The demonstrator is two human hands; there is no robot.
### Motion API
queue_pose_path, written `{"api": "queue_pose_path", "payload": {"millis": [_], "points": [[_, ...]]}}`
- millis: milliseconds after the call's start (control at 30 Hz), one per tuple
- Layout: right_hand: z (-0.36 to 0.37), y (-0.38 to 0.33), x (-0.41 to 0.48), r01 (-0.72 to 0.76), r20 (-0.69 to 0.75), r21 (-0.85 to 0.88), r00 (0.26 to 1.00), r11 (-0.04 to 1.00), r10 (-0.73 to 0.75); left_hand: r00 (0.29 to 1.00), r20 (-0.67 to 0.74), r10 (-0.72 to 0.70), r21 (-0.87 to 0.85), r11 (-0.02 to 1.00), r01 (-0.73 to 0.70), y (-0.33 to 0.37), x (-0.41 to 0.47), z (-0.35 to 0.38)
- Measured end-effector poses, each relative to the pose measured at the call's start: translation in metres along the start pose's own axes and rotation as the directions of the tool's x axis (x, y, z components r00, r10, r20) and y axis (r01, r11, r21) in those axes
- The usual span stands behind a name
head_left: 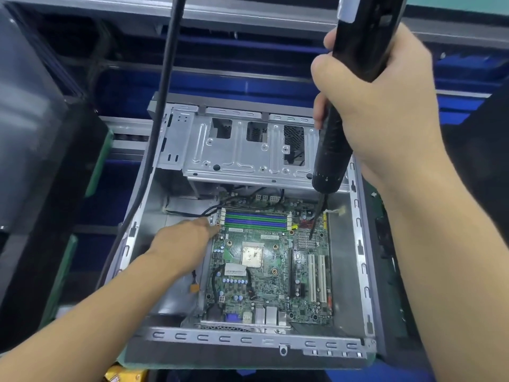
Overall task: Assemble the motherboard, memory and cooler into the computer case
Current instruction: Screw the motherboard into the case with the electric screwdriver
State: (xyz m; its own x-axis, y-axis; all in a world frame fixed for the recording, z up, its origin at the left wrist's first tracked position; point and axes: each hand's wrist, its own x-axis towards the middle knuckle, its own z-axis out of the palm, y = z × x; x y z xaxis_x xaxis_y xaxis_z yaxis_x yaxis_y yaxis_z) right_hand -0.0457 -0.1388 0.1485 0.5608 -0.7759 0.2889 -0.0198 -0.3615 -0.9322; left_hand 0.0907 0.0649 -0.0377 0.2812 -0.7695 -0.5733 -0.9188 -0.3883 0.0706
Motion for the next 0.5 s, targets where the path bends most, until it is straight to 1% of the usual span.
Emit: {"api": "queue_pose_path", "payload": {"millis": [100, 200, 300, 400, 500], "points": [[0.002, 0.000, -0.003, -0.011, -0.004, -0.003, 1.000, 1.000, 0.011, 0.999, 0.040, -0.002, -0.058, 0.998, 0.004, -0.001, 0.000, 0.002], [0.003, 0.001, -0.005, -0.024, -0.003, -0.007, 1.000, 1.000, 0.024, 0.995, 0.099, 0.006, -0.052, 0.999, -0.001, 0.000, -0.003, 0.005], [0.005, 0.003, -0.005, -0.029, -0.007, -0.003, 1.000, 1.000, 0.029, 0.993, 0.118, 0.016, 0.025, 0.999, -0.019, 0.004, -0.005, 0.009], [0.006, 0.005, -0.005, -0.031, -0.015, 0.012, 0.999, 0.999, 0.032, 0.987, 0.161, -0.008, 0.118, 0.993, -0.011, 0.007, -0.009, 0.015], [0.006, 0.006, -0.005, -0.038, -0.015, 0.013, 0.999, 0.999, 0.038, 0.984, 0.173, -0.035, 0.218, 0.976, -0.004, 0.013, -0.009, 0.019]]}}
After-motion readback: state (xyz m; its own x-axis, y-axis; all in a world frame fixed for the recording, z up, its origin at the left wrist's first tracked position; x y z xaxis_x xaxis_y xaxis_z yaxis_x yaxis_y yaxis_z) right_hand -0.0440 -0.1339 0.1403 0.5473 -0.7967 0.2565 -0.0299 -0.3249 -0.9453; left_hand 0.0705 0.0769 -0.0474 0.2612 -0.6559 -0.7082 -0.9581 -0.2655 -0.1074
